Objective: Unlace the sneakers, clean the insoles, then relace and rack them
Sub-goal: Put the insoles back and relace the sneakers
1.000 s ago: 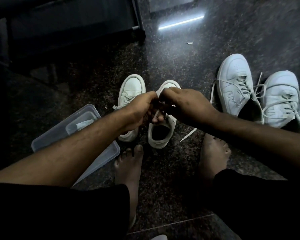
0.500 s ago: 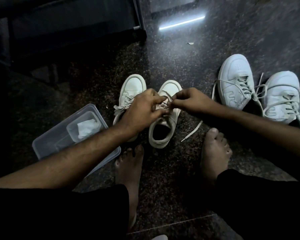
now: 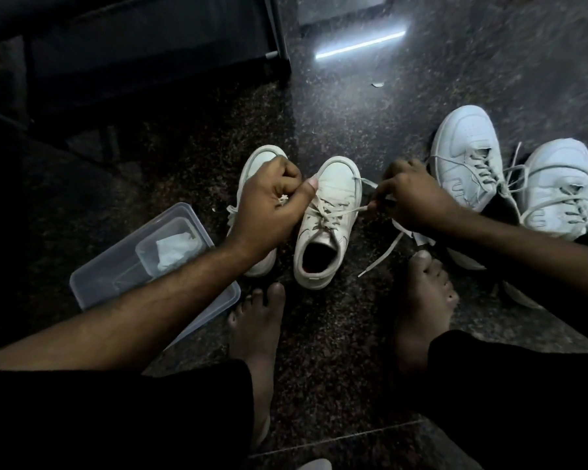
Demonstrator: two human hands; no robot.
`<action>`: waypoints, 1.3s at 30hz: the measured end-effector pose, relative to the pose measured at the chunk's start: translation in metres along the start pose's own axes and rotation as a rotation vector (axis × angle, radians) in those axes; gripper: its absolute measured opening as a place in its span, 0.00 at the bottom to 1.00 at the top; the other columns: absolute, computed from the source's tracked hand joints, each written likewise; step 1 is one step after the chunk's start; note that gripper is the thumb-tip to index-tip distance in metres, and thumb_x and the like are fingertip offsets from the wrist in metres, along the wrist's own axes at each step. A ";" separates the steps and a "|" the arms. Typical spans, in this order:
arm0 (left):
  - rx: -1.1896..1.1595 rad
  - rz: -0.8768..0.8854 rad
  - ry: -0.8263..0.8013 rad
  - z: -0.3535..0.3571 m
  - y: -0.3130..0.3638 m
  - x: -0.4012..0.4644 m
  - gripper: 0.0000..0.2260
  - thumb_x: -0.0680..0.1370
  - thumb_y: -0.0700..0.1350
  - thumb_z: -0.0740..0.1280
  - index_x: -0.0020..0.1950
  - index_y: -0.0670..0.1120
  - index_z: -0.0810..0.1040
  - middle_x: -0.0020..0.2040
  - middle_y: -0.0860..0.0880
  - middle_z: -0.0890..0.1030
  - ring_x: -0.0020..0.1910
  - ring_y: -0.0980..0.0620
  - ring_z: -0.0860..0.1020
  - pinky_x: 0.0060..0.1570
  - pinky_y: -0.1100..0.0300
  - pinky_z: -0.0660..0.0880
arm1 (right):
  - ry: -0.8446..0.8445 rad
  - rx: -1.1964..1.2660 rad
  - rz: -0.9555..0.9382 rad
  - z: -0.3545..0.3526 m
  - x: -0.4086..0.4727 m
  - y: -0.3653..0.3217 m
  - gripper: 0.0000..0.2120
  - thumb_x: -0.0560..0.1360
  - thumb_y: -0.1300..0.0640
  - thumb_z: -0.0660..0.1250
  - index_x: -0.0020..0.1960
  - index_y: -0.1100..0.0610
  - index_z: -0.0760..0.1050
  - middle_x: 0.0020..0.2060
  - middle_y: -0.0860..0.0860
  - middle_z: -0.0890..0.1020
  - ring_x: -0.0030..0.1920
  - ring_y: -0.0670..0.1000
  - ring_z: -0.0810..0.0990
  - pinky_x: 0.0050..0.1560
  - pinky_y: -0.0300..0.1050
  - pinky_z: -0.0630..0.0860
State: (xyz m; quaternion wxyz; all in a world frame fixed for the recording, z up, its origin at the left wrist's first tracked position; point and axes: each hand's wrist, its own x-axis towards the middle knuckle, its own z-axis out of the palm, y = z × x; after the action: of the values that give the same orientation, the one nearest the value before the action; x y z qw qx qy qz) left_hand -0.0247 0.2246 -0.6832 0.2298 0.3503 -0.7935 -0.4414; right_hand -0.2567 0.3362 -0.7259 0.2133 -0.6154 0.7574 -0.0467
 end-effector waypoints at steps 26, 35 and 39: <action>0.240 -0.043 -0.371 0.007 -0.004 -0.006 0.07 0.78 0.53 0.68 0.52 0.54 0.83 0.42 0.57 0.79 0.43 0.59 0.78 0.44 0.56 0.76 | -0.186 1.297 0.317 -0.020 0.006 -0.035 0.11 0.84 0.54 0.58 0.64 0.54 0.70 0.37 0.51 0.83 0.25 0.46 0.62 0.22 0.34 0.57; 0.128 -0.174 -0.419 0.003 -0.006 0.001 0.05 0.71 0.47 0.79 0.45 0.51 0.87 0.39 0.56 0.86 0.40 0.56 0.84 0.45 0.52 0.81 | -0.196 0.539 -0.004 -0.016 0.001 -0.037 0.06 0.80 0.55 0.66 0.52 0.49 0.82 0.39 0.39 0.84 0.39 0.41 0.79 0.43 0.36 0.74; 0.106 -0.246 -0.479 -0.001 -0.002 0.008 0.05 0.69 0.45 0.80 0.43 0.50 0.88 0.37 0.56 0.86 0.37 0.56 0.84 0.43 0.54 0.82 | -0.165 0.396 -0.079 -0.022 0.001 -0.038 0.04 0.74 0.47 0.73 0.47 0.45 0.83 0.37 0.39 0.82 0.38 0.34 0.78 0.41 0.30 0.71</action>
State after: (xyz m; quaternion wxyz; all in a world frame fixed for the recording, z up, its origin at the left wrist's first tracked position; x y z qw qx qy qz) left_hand -0.0286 0.2172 -0.6843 -0.0383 0.3411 -0.7989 -0.4938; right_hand -0.2304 0.3222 -0.6930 0.3895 -0.5924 0.6886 -0.1524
